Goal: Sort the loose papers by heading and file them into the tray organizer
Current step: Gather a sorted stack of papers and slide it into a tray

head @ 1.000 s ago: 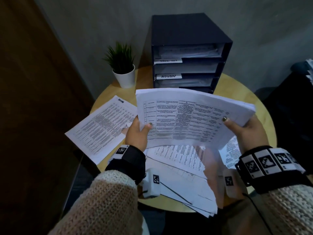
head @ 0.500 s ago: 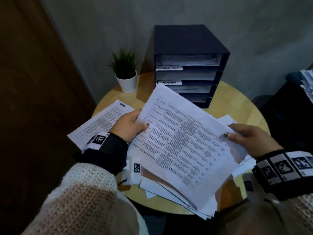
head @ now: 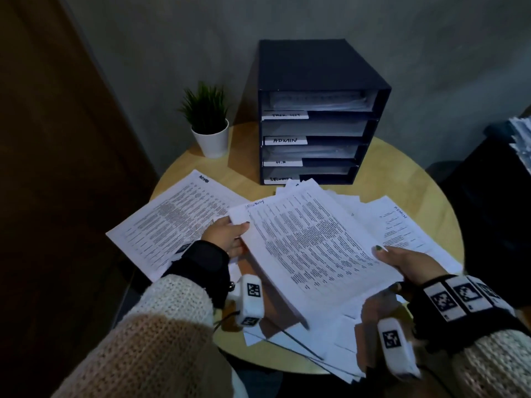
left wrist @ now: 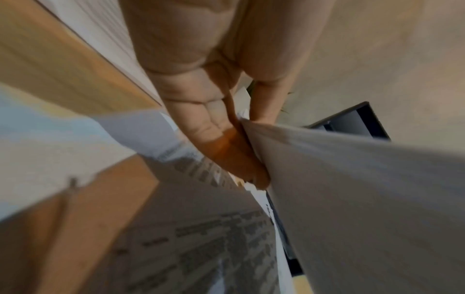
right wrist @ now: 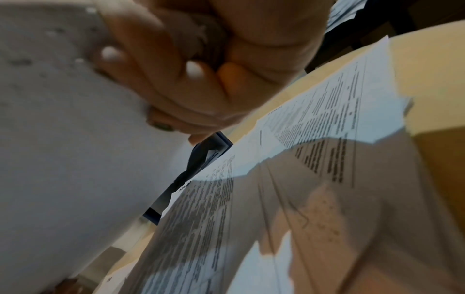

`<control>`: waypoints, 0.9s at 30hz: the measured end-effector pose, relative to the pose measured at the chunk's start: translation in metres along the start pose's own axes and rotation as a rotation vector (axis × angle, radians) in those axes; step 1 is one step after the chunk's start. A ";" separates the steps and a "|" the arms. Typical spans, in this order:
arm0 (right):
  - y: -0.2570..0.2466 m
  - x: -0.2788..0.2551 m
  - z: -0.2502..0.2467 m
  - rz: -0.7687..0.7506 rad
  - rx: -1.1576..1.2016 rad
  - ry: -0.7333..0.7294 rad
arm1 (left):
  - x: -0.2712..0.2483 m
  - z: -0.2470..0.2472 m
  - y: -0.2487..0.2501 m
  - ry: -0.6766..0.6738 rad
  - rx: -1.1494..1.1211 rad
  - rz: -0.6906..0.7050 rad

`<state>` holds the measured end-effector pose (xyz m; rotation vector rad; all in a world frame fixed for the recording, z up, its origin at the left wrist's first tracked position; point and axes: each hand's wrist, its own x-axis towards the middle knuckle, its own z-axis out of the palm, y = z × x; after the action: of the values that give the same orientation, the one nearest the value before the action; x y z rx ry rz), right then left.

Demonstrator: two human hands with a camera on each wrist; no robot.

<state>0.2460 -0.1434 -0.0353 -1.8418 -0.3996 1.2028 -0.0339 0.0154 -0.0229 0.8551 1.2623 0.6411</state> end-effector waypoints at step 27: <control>-0.073 0.129 0.032 0.181 0.213 -0.092 | 0.134 0.082 0.030 -0.064 0.184 -0.133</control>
<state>0.2941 -0.0015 -0.0553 -1.6702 -0.1497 1.3998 0.0749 0.1251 -0.0639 0.9267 1.3218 0.3931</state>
